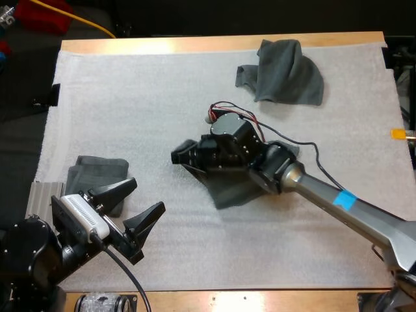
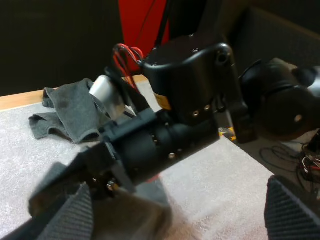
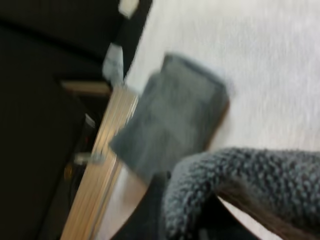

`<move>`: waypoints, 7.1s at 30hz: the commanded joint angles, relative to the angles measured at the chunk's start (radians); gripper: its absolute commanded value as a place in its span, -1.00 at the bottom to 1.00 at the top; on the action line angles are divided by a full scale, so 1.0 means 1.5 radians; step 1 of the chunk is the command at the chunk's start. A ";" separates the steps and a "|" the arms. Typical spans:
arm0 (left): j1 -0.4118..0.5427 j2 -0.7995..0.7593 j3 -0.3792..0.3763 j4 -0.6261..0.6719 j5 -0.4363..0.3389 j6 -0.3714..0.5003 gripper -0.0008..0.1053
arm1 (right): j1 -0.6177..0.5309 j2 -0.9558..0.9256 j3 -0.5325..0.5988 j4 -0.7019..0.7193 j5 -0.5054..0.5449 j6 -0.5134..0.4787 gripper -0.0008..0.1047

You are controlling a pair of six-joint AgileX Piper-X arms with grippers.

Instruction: Pick towel from pile, fold and stack

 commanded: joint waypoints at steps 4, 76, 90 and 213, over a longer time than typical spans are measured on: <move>-0.004 0.002 -0.005 -0.002 0.009 -0.006 0.31 | 0.000 -0.002 -0.006 -0.081 0.053 0.000 -0.60; -0.004 0.002 -0.005 0.302 -0.106 0.000 0.31 | -0.409 -0.278 0.191 0.348 0.067 -0.193 0.39; -0.004 0.002 -0.003 0.348 -0.121 0.000 0.31 | -0.414 -0.102 0.211 0.234 -0.024 -0.103 0.39; -0.234 0.796 0.047 -0.199 0.004 -0.062 0.20 | -0.411 -0.102 0.211 0.506 -0.070 -0.269 -0.86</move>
